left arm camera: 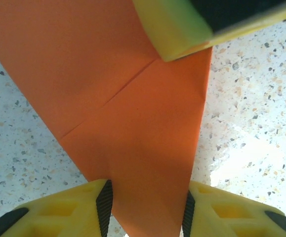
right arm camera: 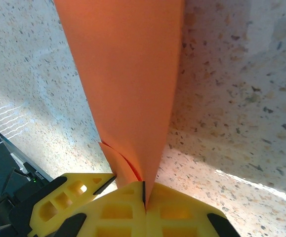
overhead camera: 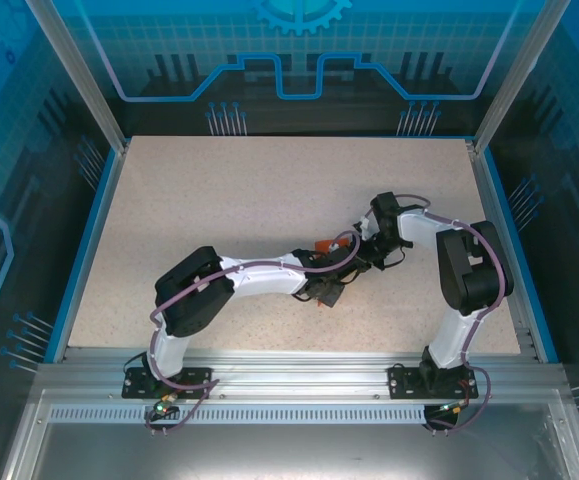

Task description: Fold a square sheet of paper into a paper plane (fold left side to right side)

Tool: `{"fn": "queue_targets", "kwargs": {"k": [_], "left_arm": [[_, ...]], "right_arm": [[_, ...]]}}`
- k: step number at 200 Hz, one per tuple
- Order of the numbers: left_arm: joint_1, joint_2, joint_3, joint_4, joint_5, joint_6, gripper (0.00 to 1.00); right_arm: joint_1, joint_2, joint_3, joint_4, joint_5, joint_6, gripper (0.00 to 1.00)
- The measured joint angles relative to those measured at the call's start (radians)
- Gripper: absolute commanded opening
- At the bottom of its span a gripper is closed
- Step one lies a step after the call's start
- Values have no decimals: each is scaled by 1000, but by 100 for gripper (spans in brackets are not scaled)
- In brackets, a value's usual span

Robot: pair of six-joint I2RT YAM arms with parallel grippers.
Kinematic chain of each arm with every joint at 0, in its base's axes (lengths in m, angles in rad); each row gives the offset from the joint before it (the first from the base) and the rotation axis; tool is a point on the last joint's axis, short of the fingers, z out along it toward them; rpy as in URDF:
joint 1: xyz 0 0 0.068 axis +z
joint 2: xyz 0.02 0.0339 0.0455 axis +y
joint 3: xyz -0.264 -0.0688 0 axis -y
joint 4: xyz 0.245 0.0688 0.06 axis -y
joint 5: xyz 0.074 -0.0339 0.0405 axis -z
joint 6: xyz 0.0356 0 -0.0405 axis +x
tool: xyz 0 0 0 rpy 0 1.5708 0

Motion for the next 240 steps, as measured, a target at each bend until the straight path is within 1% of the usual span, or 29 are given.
{"fn": "queue_targets", "kwargs": {"k": [35,71,104,120,144,174,196,223,240], "left_arm": [[-2,0,1,-3,-8,0,43],[-4,0,6,-13,-15,1,35],[-5,0,6,-13,-15,1,27],[-6,0,6,-13,-19,-2,23],[-6,0,6,-17,-28,-6,18],[-8,0,6,8,-30,-6,17],[-10,0,6,44,-29,-5,17],[-16,0,11,112,-29,-3,19],[-21,5,11,105,-18,0,20]], "right_arm": [[0,1,0,-1,0,0,3],[0,2,5,-7,2,0,4],[0,2,6,-8,6,0,6],[0,2,6,-8,9,0,10],[0,2,6,-9,27,1,20],[-9,-1,6,-4,29,5,31],[-38,-20,5,-3,34,9,41],[-90,-73,-13,-6,43,5,45],[-133,-116,-23,-7,35,5,48]]}}
